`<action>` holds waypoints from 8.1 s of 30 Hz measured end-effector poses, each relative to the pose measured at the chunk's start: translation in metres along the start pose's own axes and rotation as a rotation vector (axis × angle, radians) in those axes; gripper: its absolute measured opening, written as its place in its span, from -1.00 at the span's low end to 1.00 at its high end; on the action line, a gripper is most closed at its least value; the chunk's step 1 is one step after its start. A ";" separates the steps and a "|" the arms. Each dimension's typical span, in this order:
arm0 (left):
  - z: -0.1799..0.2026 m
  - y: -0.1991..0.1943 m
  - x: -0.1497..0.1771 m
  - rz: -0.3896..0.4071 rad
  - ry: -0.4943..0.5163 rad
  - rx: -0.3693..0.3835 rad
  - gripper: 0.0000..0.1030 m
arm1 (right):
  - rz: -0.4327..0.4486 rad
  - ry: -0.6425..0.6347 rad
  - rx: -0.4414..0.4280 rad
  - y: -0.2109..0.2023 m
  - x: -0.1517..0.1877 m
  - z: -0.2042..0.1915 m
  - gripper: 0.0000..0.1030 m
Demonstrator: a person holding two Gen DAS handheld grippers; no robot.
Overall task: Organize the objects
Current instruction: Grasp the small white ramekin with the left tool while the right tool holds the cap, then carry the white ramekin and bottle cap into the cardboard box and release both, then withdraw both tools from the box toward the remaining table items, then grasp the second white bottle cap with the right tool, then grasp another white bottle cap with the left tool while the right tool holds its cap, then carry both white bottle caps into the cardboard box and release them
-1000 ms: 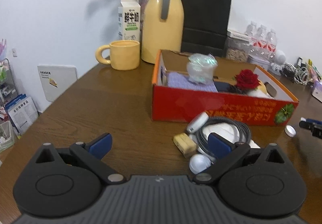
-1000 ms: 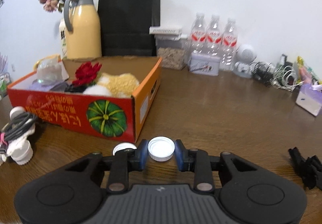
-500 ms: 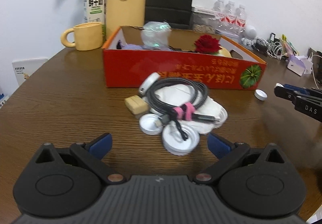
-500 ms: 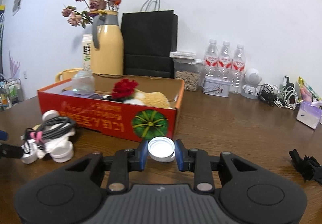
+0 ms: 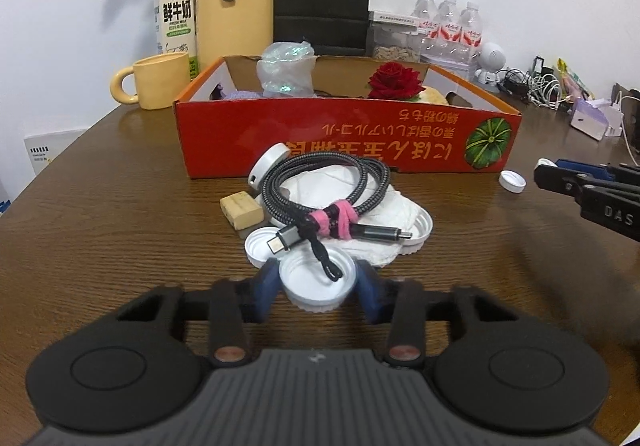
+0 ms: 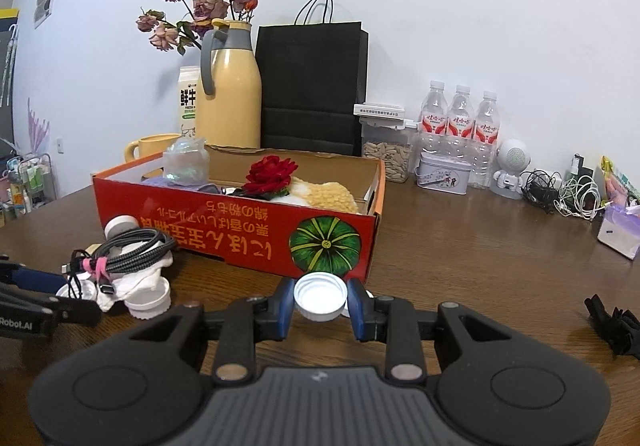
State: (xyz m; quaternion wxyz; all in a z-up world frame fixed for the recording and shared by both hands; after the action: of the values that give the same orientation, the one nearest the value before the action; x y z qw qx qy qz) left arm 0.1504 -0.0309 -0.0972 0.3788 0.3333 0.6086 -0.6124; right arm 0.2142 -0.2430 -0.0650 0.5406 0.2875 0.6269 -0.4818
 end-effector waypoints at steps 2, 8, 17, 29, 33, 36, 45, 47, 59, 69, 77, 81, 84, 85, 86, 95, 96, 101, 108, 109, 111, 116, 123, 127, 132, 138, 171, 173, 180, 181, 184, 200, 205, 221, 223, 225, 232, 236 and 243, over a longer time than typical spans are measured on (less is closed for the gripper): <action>0.001 -0.003 0.001 0.002 -0.002 0.013 -0.21 | -0.002 0.000 0.005 0.000 0.000 0.000 -0.47; -0.003 -0.014 0.007 0.006 -0.004 0.024 -0.21 | -0.001 0.001 0.023 -0.001 0.001 0.002 -0.47; -0.026 -0.039 0.005 0.052 -0.026 0.015 -0.21 | 0.002 -0.013 0.036 -0.006 0.001 -0.005 -0.47; -0.045 -0.065 -0.037 0.176 -0.034 0.017 -0.21 | -0.007 -0.013 0.045 -0.004 0.001 -0.014 -0.47; -0.049 -0.066 -0.051 0.204 -0.031 0.019 -0.21 | -0.013 -0.011 0.050 -0.002 0.001 -0.016 -0.47; -0.048 -0.059 -0.062 0.214 -0.029 0.026 -0.21 | -0.004 -0.012 0.044 0.000 -0.006 -0.018 -0.47; -0.023 -0.015 -0.113 0.243 -0.019 0.085 -0.21 | 0.053 -0.045 0.015 0.020 -0.049 -0.024 -0.47; -0.016 -0.003 -0.127 0.252 -0.015 0.094 -0.21 | 0.062 -0.055 0.006 0.032 -0.060 -0.025 -0.47; 0.007 0.087 -0.182 0.229 -0.028 0.090 -0.21 | 0.092 -0.052 -0.021 0.122 -0.118 -0.020 -0.47; 0.000 0.150 -0.182 0.153 -0.023 0.076 -0.20 | 0.022 -0.037 -0.048 0.183 -0.110 -0.014 -0.46; -0.006 0.148 -0.184 0.201 -0.005 0.055 0.95 | -0.019 0.001 -0.058 0.191 -0.092 -0.004 0.86; -0.010 0.147 -0.187 0.208 -0.022 0.034 1.00 | -0.012 0.020 -0.039 0.187 -0.094 0.004 1.00; -0.011 0.148 -0.187 0.203 -0.027 0.026 1.00 | -0.006 0.024 -0.034 0.184 -0.096 0.006 1.00; -0.011 0.148 -0.187 0.203 -0.027 0.026 1.00 | -0.004 0.024 -0.034 0.184 -0.096 0.006 1.00; -0.011 0.148 -0.187 0.204 -0.026 0.026 1.00 | -0.002 0.021 -0.033 0.183 -0.097 0.006 1.00; -0.009 0.133 -0.193 0.237 -0.024 0.032 1.00 | 0.020 0.010 -0.028 0.173 -0.104 0.004 1.00; -0.008 0.129 -0.194 0.244 -0.022 0.034 1.00 | 0.024 0.009 -0.026 0.171 -0.105 0.004 1.00; -0.004 0.107 -0.196 0.279 -0.015 0.050 1.00 | 0.047 -0.001 -0.008 0.155 -0.110 0.006 1.00; -0.007 0.076 -0.191 0.308 -0.020 0.051 1.00 | 0.065 -0.011 0.013 0.124 -0.111 0.005 1.00; -0.008 0.072 -0.189 0.309 -0.021 0.050 1.00 | 0.066 -0.014 0.019 0.119 -0.110 0.005 1.00; -0.010 0.064 -0.185 0.309 -0.020 0.047 1.00 | 0.066 -0.013 0.028 0.109 -0.108 0.006 1.00; -0.018 0.047 -0.171 0.300 -0.014 0.034 1.00 | 0.043 -0.014 0.040 0.085 -0.094 0.006 1.00; -0.030 0.029 -0.145 0.269 -0.013 0.015 1.00 | -0.006 -0.006 0.055 0.060 -0.066 0.005 1.00; -0.037 0.022 -0.125 0.235 -0.012 0.004 1.00 | -0.038 0.000 0.066 0.048 -0.047 0.007 1.00; -0.048 0.012 -0.100 0.192 -0.005 -0.017 1.00 | -0.083 0.013 0.088 0.031 -0.023 0.013 1.00; -0.060 0.001 -0.070 0.146 -0.023 -0.036 1.00 | -0.138 0.038 0.108 0.017 0.004 0.024 1.00; -0.078 -0.012 -0.049 0.124 -0.075 -0.099 1.00 | -0.106 0.016 0.034 0.053 0.000 0.008 -0.47; -0.077 -0.012 -0.047 0.119 -0.075 -0.093 1.00 | -0.071 0.007 0.035 0.042 -0.002 0.005 -0.47; -0.065 -0.010 -0.037 0.078 -0.064 -0.041 1.00 | -0.009 0.002 0.014 0.009 -0.004 -0.011 -0.47; -0.061 -0.010 -0.034 0.072 -0.055 -0.030 1.00 | -0.003 0.004 0.013 0.006 -0.004 -0.013 -0.47; -0.058 -0.006 -0.028 0.053 -0.048 -0.030 1.00 | 0.007 0.009 0.015 0.001 -0.004 -0.015 -0.47; -0.086 0.003 -0.018 0.018 -0.038 -0.127 0.91 | 0.005 0.009 0.017 0.001 -0.003 -0.015 -0.47; -0.068 0.004 -0.017 0.020 0.018 -0.070 0.92 | 0.003 0.013 0.018 0.001 -0.002 -0.015 -0.47; -0.039 0.014 -0.015 0.026 0.071 0.021 -0.43 | 0.000 0.022 0.023 0.003 -0.001 -0.013 -0.47; -0.042 0.011 -0.018 0.039 0.054 0.013 -0.43 | 0.002 0.021 0.023 0.002 -0.001 -0.013 -0.47; -0.044 0.008 -0.021 0.050 0.044 0.003 -0.43 | 0.005 0.020 0.024 0.002 -0.002 -0.013 -0.46; -0.048 0.002 -0.044 0.107 0.037 -0.010 -0.42 | 0.025 -0.009 0.022 0.000 -0.004 -0.018 -0.47; -0.043 0.000 -0.068 0.157 0.040 0.004 -0.42 | 0.044 -0.028 0.008 0.003 -0.014 -0.024 -0.47; -0.028 0.009 -0.117 0.248 0.064 0.028 -0.42 | 0.118 -0.091 -0.019 0.017 -0.054 -0.040 -0.47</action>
State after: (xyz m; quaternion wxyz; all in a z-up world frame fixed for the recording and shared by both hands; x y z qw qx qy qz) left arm 0.2143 0.0037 -0.0012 0.4273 0.4305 0.5658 -0.5585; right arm 0.2265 -0.1910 -0.0200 0.5987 0.2966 0.5883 -0.4555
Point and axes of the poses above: each gripper's, at about its wrist camera, not at the fingertips, and y roughly the way its jaws point, z to its right, x to its underside, the point moved 10 cm from there along y, roughly the way its jaws point, and after that the axes turned 7 degrees about z, right-handed, at the moved point
